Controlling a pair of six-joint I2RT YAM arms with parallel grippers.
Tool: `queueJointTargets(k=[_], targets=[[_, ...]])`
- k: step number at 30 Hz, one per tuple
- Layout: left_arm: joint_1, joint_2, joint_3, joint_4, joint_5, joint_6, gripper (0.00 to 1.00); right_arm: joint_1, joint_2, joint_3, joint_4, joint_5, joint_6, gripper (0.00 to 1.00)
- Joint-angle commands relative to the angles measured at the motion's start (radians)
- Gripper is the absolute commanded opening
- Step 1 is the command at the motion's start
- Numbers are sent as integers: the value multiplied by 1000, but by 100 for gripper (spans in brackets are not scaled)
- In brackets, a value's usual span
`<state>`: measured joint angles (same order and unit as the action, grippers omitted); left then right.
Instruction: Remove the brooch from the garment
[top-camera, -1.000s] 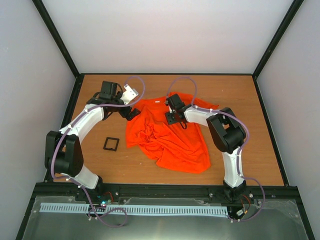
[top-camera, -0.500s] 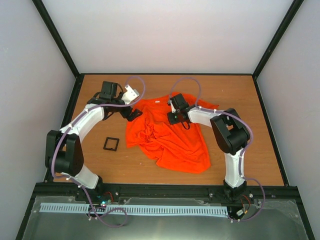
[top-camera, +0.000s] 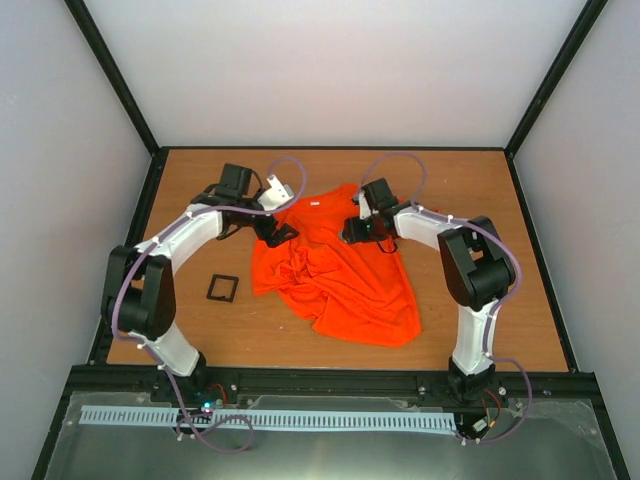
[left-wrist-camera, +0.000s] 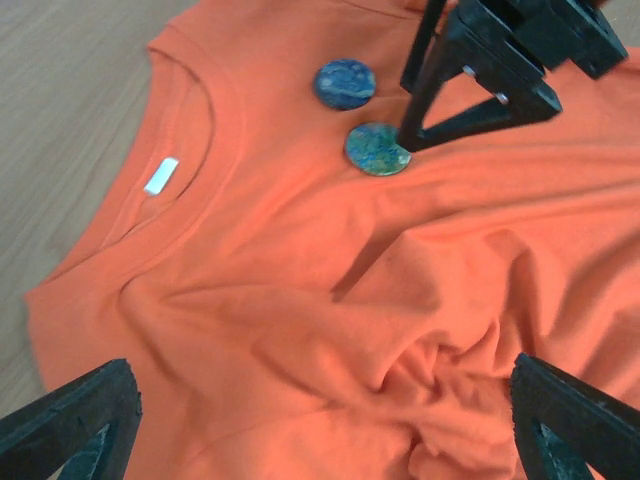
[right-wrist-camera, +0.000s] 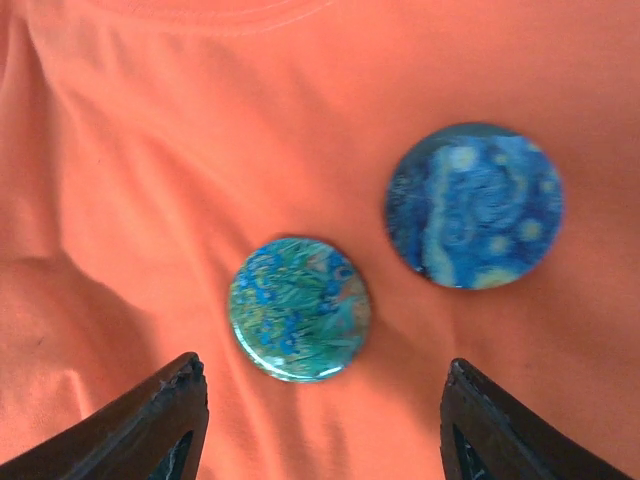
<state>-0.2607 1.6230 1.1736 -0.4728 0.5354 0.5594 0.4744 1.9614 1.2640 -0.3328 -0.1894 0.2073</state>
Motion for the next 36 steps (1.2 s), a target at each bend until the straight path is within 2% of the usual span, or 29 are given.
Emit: queueJointTargets(k=[1, 4, 13, 24, 36], targets=[[-47, 68, 86, -5, 20, 25, 100, -48, 11, 29, -20, -174, 104, 61], [-48, 87, 101, -7, 20, 12, 100, -52, 49, 46, -19, -207, 131, 60], [-48, 16, 10, 26, -18, 39, 100, -79, 109, 60, 9, -293, 218, 53], [-48, -19, -30, 43, -41, 43, 100, -84, 125, 25, 130, -415, 353, 42], [-77, 22, -42, 116, -32, 68, 100, -103, 126, -29, 217, -475, 444, 22]])
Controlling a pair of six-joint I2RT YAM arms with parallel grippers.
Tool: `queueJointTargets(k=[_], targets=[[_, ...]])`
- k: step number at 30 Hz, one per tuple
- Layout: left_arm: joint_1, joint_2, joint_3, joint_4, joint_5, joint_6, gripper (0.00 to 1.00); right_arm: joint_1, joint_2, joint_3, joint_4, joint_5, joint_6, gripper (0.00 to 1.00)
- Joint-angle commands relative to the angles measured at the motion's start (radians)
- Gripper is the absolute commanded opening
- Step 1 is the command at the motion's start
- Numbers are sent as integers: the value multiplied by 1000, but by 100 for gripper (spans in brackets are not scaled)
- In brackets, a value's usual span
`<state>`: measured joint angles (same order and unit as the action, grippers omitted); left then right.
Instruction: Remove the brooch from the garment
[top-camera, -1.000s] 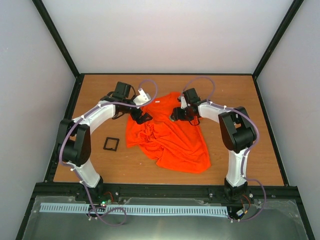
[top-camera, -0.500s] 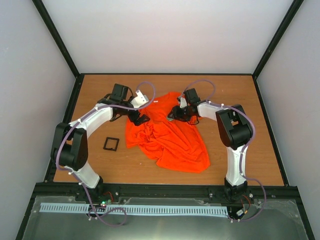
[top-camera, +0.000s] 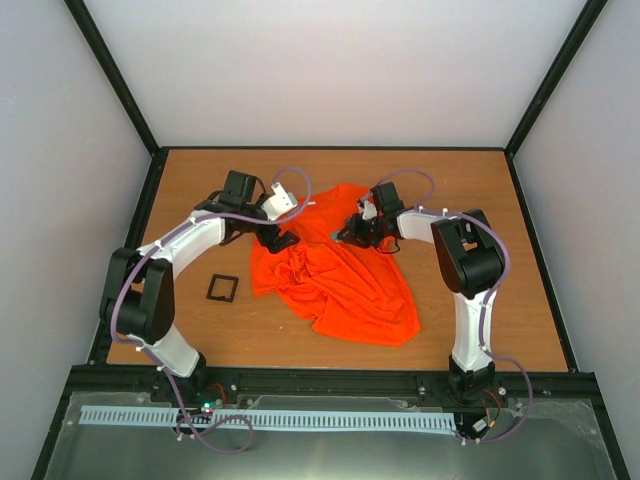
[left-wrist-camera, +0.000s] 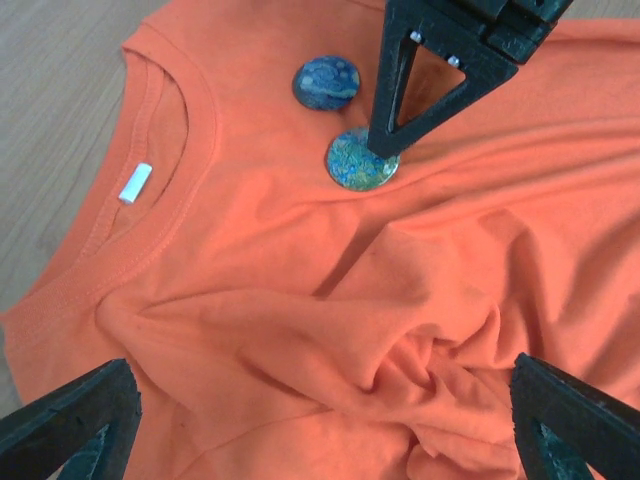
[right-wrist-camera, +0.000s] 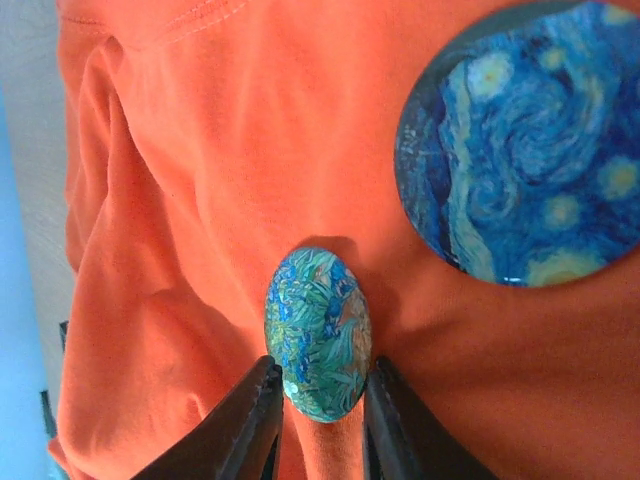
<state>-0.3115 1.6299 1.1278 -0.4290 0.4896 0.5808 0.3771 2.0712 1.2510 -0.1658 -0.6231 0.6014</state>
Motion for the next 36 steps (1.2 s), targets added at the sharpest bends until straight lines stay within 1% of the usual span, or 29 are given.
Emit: queueJointTargets(k=[1, 3, 6, 9, 13, 16, 21, 23, 26, 29, 33, 36], targets=[[-38, 26, 2, 97, 4, 61, 100, -7, 20, -16, 57, -49, 59, 20], [-64, 55, 4, 139, -32, 99, 100, -10, 29, -12, 75, -67, 85, 15], [-101, 117, 14, 197, -98, 156, 100, -21, 33, -16, 120, -100, 146, 3], [-124, 173, 12, 274, -152, 212, 100, -37, 24, -30, 172, -127, 198, 3], [-135, 219, -6, 408, -190, 256, 100, -49, 24, -34, 179, -131, 219, 3], [-146, 239, -40, 530, -228, 288, 100, -56, 28, -56, 240, -163, 265, 3], [-171, 229, -118, 715, -251, 352, 100, -57, 5, -113, 346, -205, 358, 3], [-184, 215, -141, 759, -249, 379, 100, -56, -12, -133, 374, -216, 385, 3], [-195, 198, -134, 729, -215, 387, 99, -60, -28, -179, 462, -246, 457, 3], [-214, 167, -145, 696, -185, 403, 95, -63, -46, -230, 567, -273, 532, 3], [-236, 151, -140, 657, -182, 405, 92, -67, -65, -298, 700, -295, 628, 3], [-242, 150, -99, 576, -158, 391, 88, -69, -94, -329, 737, -296, 655, 3]])
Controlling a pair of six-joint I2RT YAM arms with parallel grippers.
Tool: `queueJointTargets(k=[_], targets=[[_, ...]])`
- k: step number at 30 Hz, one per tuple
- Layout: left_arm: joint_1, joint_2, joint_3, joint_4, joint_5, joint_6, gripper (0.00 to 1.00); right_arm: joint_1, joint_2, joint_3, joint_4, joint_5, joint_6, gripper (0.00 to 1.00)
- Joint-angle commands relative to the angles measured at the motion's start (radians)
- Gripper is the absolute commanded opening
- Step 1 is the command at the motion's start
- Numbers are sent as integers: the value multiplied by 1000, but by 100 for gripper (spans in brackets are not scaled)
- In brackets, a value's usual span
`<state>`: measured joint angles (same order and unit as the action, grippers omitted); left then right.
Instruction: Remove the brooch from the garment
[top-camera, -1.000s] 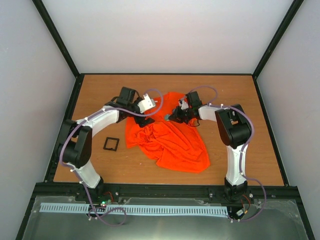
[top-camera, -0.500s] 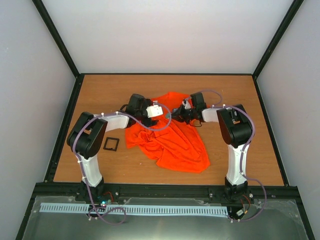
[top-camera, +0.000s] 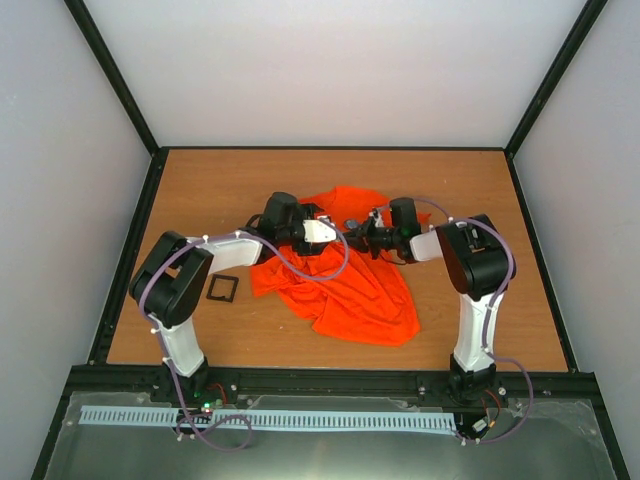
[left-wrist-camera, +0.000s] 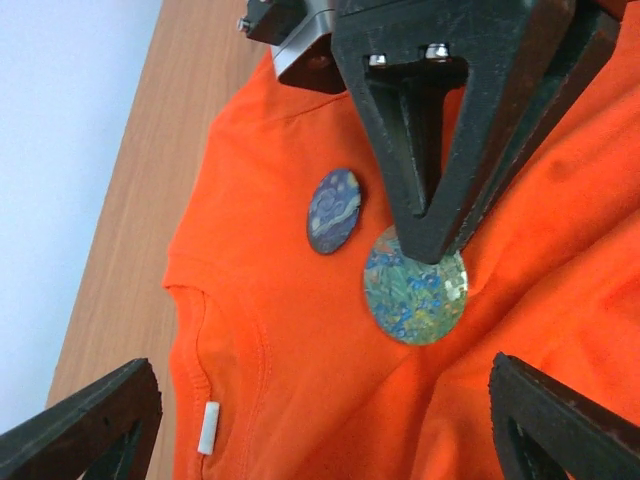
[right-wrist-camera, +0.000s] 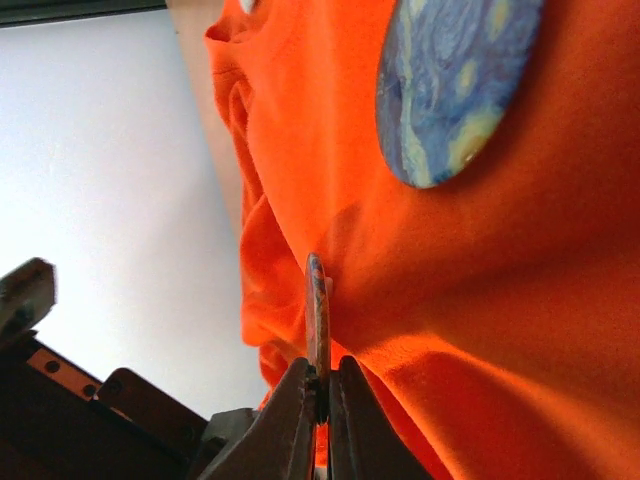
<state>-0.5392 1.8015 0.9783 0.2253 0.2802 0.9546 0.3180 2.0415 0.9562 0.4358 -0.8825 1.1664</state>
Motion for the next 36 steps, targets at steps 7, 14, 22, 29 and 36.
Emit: queueJointTargets(k=[7, 14, 22, 29, 36], targets=[[-31, -3, 107, -171, 84, -5, 79, -17, -122, -67, 149, -34, 113, 3], [-34, 9, 114, -134, 61, -10, 69, -16, -173, -82, 94, -30, 94, 3], [-47, 9, 108, -92, 43, -5, 55, -16, -190, -86, 84, -30, 99, 3], [-72, 21, 101, -74, 34, 3, 42, -16, -193, -94, 108, -32, 123, 3], [-76, 26, 51, 27, -15, 75, 31, -17, -185, -107, 144, -36, 149, 3]])
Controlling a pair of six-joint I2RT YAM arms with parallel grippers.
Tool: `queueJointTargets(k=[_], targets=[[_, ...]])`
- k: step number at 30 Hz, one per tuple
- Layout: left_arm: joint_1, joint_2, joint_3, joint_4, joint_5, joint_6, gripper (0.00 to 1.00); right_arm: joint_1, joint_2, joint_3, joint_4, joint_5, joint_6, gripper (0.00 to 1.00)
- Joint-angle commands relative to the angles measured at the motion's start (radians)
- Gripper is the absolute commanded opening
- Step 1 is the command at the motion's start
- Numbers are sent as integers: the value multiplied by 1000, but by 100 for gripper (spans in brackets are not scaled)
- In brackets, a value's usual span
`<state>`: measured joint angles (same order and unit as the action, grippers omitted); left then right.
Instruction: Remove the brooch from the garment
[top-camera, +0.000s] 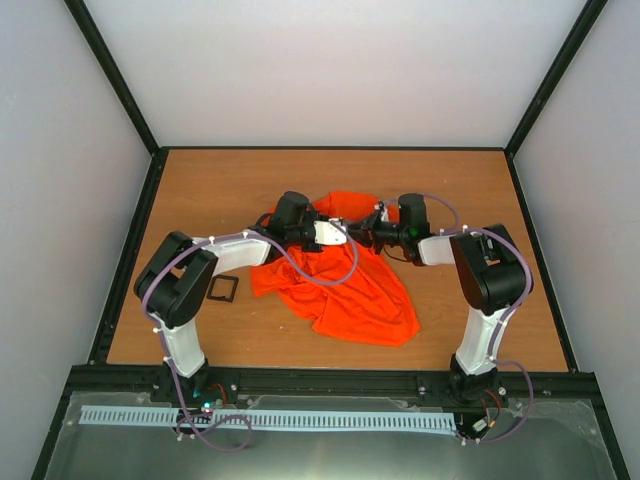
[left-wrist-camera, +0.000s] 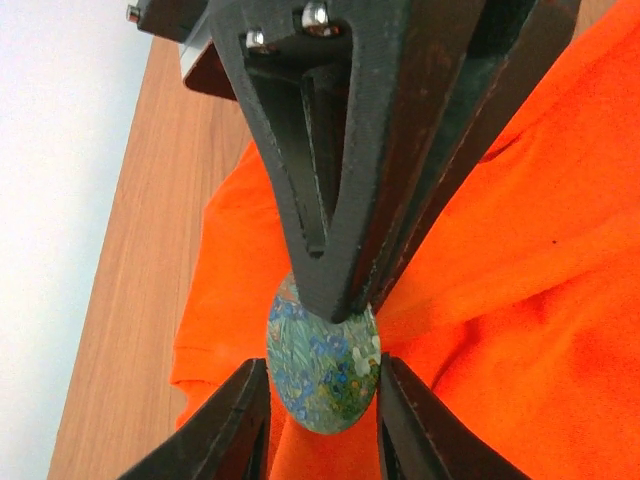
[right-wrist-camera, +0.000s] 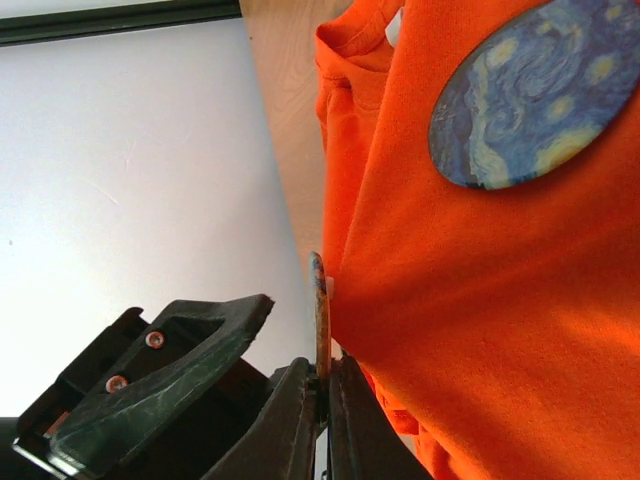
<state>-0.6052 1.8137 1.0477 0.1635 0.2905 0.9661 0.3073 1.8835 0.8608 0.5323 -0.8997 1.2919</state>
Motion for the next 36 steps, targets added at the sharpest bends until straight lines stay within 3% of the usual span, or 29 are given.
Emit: queueJointTargets(k=[1, 6, 15, 22, 25, 28, 32, 36], targets=[[-12, 15, -25, 97, -31, 78, 29, -5, -25, -13, 60, -20, 32, 3], [-26, 24, -92, 181, -71, 170, 27, -5, -22, -11, 72, -21, 44, 3], [-43, 40, -188, 497, -155, 248, 27, -5, -24, -10, 71, -18, 50, 3], [-49, 63, -219, 558, -169, 279, 13, -6, -27, -7, 72, -20, 52, 3], [-56, 72, -221, 575, -178, 265, 2, -5, -29, -5, 70, -26, 44, 3], [-59, 67, -202, 535, -177, 193, 1, -5, -36, 10, 32, -30, 6, 13], [-59, 42, -99, 305, -146, -21, 1, -19, -80, 62, -151, -6, -136, 24], [-47, -6, -34, 104, -29, -214, 1, -56, -157, 113, -359, 42, -299, 42]])
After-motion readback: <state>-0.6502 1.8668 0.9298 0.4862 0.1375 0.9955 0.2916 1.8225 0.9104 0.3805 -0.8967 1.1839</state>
